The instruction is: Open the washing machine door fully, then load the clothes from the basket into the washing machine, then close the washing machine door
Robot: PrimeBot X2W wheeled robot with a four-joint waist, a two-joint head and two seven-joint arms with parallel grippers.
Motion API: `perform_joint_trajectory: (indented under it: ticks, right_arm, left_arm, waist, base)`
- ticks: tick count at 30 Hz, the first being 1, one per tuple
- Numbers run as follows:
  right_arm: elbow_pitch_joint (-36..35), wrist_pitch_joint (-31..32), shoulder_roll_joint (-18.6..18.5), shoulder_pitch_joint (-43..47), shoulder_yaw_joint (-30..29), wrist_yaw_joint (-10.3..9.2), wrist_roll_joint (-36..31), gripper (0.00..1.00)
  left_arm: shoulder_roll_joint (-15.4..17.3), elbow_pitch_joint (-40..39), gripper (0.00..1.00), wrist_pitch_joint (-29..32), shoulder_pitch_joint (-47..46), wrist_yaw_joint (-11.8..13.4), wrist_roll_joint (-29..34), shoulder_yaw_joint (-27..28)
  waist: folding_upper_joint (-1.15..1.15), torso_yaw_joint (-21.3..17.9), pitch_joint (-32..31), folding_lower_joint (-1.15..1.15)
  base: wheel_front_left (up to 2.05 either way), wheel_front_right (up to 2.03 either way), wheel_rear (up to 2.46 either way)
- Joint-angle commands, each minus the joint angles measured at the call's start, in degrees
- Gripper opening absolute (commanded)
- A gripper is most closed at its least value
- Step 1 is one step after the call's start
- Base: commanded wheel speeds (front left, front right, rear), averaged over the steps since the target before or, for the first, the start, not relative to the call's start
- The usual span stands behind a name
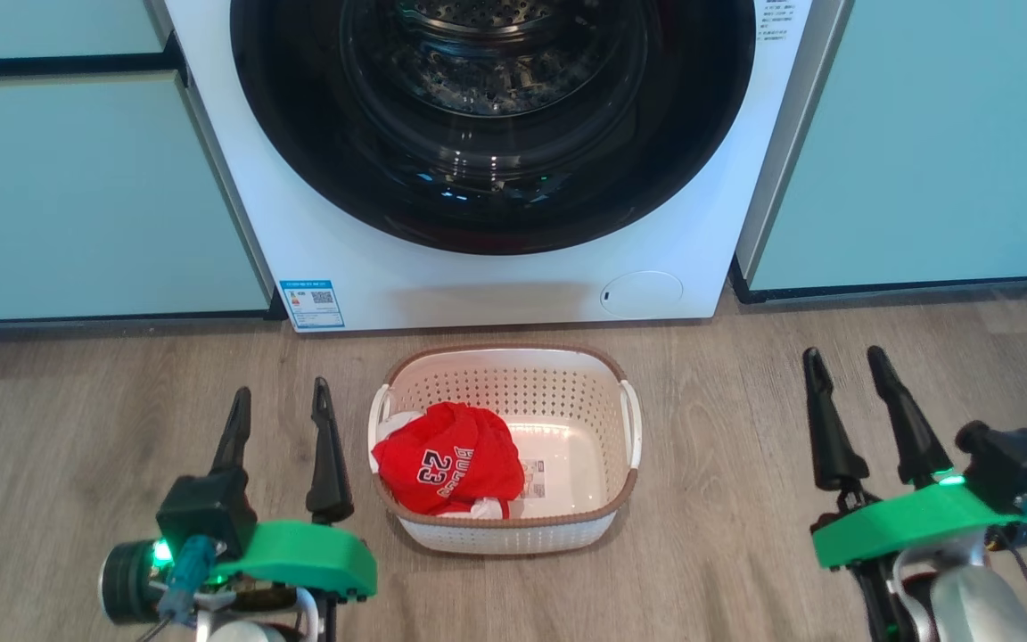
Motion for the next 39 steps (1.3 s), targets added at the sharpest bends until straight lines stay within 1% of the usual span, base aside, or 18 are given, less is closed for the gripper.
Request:
perform_joint_trajectory:
  ticks: [1, 4, 7, 8, 10, 15, 18, 27, 39]
  right_arm:
    - [-1.77, -0.76, -0.71, -2.25, 1.65, 0.0, -1.62, 1.0]
    - [-0.91, -1.27, -0.73, -2.23, 1.8, 0.0, -1.61, 1.0]
    - [-0.03, -1.77, -0.74, -2.39, 1.94, 0.0, -2.47, 1.0]
    - [0.91, -2.11, -0.75, -2.41, 2.4, 0.0, -3.23, 1.0]
    - [2.61, -2.45, -0.76, -2.45, 3.01, 0.0, -3.6, 1.0]
    - [4.69, -3.29, -0.79, -3.02, 2.47, 0.0, -5.54, 1.0]
    - [5.71, -3.8, -0.81, -3.23, 2.0, 0.0, -7.0, 1.0]
    - [9.03, -4.05, -0.82, -4.05, 1.17, 0.0, -8.53, 1.0]
    - [8.84, -4.05, -0.82, -4.28, 1.11, 0.0, -8.46, 1.0]
  left_arm:
    - [-0.15, -1.88, 1.0, -1.04, -1.81, -0.11, 1.7, 2.17]
    - [-1.52, -1.1, 1.0, -1.54, -1.13, -1.7, 2.85, 3.52]
    - [-2.78, -0.25, 1.0, -2.04, -0.41, -4.67, 3.91, 5.19]
    - [-3.62, 0.83, 1.0, -2.38, 0.24, -6.46, 4.81, 6.56]
    - [-4.46, 2.13, 1.0, -2.71, 0.78, -8.21, 5.42, 8.0]
    - [-5.84, 5.7, 1.0, -3.55, 1.96, -13.8, 5.9, 11.21]
    - [-6.1, 8.05, 1.0, -4.05, 2.29, -15.84, 6.86, 12.83]
    - [-6.17, 12.66, 1.0, -4.3, 1.83, -16.86, 5.74, 13.11]
    - [-6.17, 12.09, 1.0, -4.3, 1.58, -16.59, 5.04, 14.37]
  waist:
    - [0.0, 0.01, -0.01, 0.0]
    - [0.0, -0.01, -0.13, 0.0]
    - [0.0, -0.1, -0.29, 0.0]
    - [0.0, -0.21, -0.43, 0.0]
    - [0.0, -0.32, -0.62, 0.0]
    - [0.0, -0.65, -0.99, 0.0]
    - [0.0, -0.77, -1.17, 0.0]
    - [0.0, -0.87, -1.19, 0.0]
    - [0.0, -1.02, -0.97, 0.0]
  base:
    - [0.0, 0.0, 0.0]
    - [0.0, 0.0, 0.0]
    - [0.0, 0.0, 0.0]
    - [0.0, 0.0, 0.0]
    - [0.0, 0.0, 0.0]
    - [0.0, 0.0, 0.0]
    - [0.0, 0.0, 0.0]
    - [0.0, 0.0, 0.0]
    - [0.0, 0.0, 0.0]
